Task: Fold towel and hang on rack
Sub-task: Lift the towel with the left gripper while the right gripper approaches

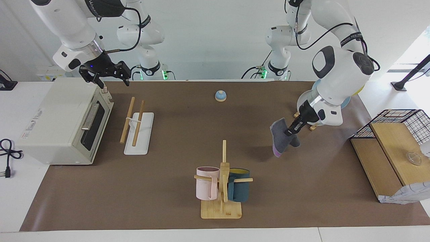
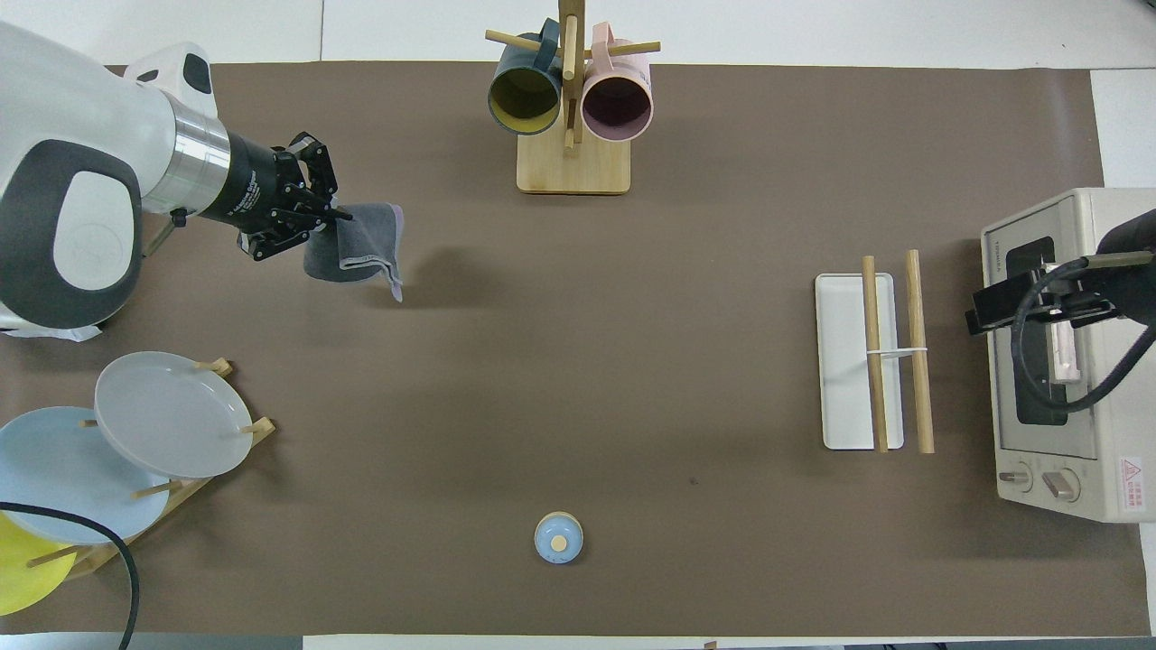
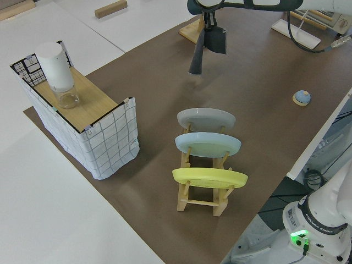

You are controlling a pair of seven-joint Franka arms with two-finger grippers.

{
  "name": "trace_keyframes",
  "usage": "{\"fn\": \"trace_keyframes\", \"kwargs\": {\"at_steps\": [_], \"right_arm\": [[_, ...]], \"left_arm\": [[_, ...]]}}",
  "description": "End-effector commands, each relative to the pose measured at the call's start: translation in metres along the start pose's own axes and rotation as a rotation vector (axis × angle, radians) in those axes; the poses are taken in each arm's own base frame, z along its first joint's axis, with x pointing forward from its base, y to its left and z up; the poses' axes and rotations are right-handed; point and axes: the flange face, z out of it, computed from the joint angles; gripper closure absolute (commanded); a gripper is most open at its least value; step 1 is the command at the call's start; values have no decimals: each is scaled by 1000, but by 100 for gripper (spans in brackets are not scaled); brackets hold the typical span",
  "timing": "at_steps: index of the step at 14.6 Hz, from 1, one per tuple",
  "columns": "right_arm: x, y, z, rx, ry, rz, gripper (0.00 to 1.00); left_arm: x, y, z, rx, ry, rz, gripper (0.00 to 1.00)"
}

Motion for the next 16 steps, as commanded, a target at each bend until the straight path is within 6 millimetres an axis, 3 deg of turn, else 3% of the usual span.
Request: {"fn": "trace_keyframes", "kwargs": {"at_steps": [1,3,5,11,12,16], "right_arm": [[-8,1,2,60,0,62,0],[-10,-10,6,142,-18,182,0],[-12,-34,15,292,-22,323,0],[-14,-184,34,529,-36,762,0],[-15,-203,39,585,-46,837,0],[-6,-246,62,746,-144,1110,0]], "left_arm": [[-38,-5,-35,-40,-45,-241,100],[-64,-1,-41,-51,-90,-397,100],[-89,-1,-45,-50,-118,-554,100],[-144,-12,-29,-37,-192,-788,100],[-153,-11,-25,-46,-195,-828,100],[-179,-17,-9,-66,-196,-913,100]]}}
